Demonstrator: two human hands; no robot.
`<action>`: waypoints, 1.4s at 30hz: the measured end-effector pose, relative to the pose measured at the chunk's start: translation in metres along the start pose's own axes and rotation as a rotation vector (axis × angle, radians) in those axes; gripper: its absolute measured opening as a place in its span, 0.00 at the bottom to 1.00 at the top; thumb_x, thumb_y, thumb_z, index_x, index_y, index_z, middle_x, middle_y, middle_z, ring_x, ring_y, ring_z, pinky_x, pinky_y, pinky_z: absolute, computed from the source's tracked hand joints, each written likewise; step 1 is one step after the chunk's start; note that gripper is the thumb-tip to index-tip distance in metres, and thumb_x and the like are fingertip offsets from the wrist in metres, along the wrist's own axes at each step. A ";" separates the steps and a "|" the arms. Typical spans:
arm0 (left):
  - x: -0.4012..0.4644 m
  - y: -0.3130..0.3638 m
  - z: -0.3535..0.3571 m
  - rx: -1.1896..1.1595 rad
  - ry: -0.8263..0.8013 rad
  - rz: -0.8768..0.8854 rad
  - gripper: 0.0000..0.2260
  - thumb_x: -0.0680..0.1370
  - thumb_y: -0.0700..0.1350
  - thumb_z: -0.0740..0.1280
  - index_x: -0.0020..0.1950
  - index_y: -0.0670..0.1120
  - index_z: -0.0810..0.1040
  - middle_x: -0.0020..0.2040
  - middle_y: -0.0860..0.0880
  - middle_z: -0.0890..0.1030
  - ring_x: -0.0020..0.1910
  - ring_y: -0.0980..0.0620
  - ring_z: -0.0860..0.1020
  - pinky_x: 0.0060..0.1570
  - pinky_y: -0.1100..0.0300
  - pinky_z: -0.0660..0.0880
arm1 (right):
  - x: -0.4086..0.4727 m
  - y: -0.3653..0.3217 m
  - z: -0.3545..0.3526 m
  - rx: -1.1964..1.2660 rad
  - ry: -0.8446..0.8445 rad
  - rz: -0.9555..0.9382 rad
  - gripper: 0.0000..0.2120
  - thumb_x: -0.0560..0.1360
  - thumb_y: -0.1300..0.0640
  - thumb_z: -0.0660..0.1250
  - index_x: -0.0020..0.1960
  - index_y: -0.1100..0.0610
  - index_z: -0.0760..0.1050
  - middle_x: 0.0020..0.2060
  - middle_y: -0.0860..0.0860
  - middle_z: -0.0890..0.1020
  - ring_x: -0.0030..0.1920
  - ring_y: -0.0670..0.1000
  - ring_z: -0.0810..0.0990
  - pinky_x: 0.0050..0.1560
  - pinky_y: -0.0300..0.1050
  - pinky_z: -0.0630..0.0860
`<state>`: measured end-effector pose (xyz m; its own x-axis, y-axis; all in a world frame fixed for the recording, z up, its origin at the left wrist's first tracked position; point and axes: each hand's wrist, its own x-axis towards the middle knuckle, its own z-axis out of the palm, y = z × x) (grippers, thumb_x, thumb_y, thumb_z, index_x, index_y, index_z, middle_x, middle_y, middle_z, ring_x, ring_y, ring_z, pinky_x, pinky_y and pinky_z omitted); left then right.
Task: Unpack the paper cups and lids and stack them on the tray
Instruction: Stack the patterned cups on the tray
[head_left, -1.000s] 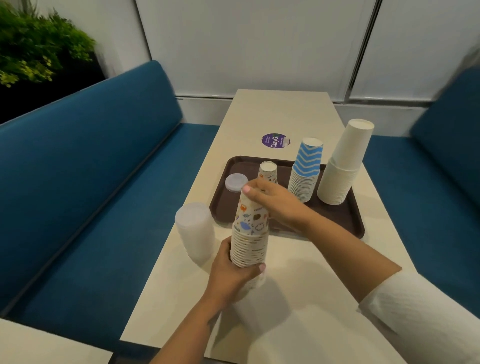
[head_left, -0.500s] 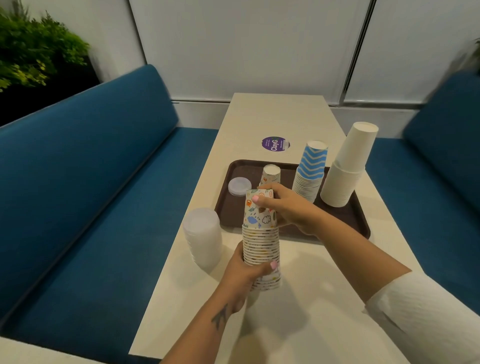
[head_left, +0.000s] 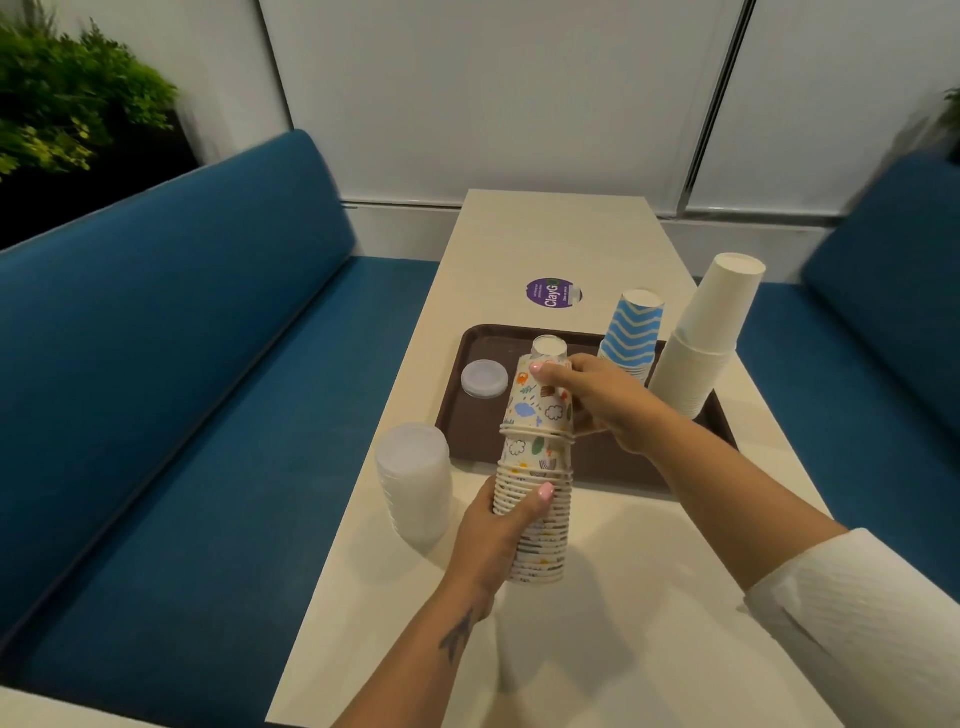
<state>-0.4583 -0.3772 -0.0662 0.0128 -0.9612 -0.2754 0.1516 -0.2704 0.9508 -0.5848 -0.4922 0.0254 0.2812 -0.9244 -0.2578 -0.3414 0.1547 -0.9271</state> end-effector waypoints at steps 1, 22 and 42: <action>0.000 0.001 -0.001 0.003 -0.005 0.000 0.32 0.57 0.65 0.72 0.57 0.54 0.77 0.50 0.54 0.85 0.47 0.55 0.84 0.42 0.63 0.78 | 0.002 -0.004 -0.002 -0.001 0.009 0.005 0.16 0.75 0.45 0.67 0.55 0.56 0.74 0.47 0.52 0.84 0.45 0.52 0.84 0.43 0.47 0.82; 0.025 0.004 -0.004 -0.024 -0.006 -0.072 0.31 0.57 0.65 0.71 0.58 0.57 0.74 0.51 0.57 0.83 0.49 0.56 0.83 0.41 0.64 0.77 | 0.096 -0.048 -0.041 -0.258 0.401 -0.187 0.25 0.75 0.50 0.66 0.70 0.52 0.64 0.63 0.55 0.75 0.57 0.55 0.77 0.49 0.47 0.77; 0.065 -0.005 -0.004 -0.108 0.046 -0.122 0.35 0.55 0.65 0.73 0.60 0.57 0.74 0.51 0.58 0.84 0.49 0.56 0.83 0.43 0.62 0.79 | 0.178 0.038 -0.022 -0.713 0.239 0.026 0.27 0.76 0.52 0.65 0.71 0.56 0.60 0.65 0.59 0.71 0.62 0.61 0.73 0.59 0.54 0.75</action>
<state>-0.4539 -0.4376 -0.0893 0.0325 -0.9174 -0.3966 0.2598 -0.3754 0.8897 -0.5673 -0.6582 -0.0496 0.0906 -0.9865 -0.1362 -0.8662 -0.0105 -0.4995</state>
